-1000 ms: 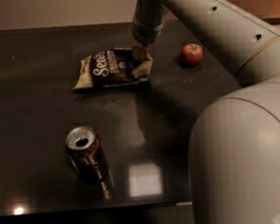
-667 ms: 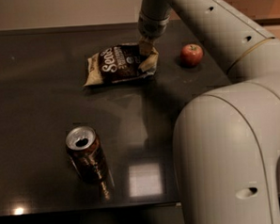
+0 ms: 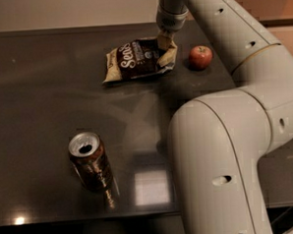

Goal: Move brown chip bag near apple

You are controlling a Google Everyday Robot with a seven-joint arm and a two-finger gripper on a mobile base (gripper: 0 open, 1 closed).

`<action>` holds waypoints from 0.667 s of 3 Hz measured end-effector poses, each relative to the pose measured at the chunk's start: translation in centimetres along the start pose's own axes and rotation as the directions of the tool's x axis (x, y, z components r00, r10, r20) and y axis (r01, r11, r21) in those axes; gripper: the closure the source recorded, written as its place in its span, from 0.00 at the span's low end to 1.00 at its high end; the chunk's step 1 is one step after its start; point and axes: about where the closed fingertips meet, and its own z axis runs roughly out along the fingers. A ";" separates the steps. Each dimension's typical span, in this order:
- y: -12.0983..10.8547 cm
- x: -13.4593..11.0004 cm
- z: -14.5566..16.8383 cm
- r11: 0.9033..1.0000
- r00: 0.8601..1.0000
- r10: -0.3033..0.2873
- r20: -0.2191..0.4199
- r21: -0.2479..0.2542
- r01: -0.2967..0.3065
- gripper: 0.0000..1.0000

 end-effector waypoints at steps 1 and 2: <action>-1.2 1.4 -0.3 0.999 1.000 0.022 -0.019 0.023 -0.022 0.83; -2.0 2.2 -0.5 0.999 0.999 0.034 -0.019 0.034 -0.033 0.59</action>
Offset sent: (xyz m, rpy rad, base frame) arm 0.0177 -0.0463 0.0236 -0.0168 -0.0196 -0.0641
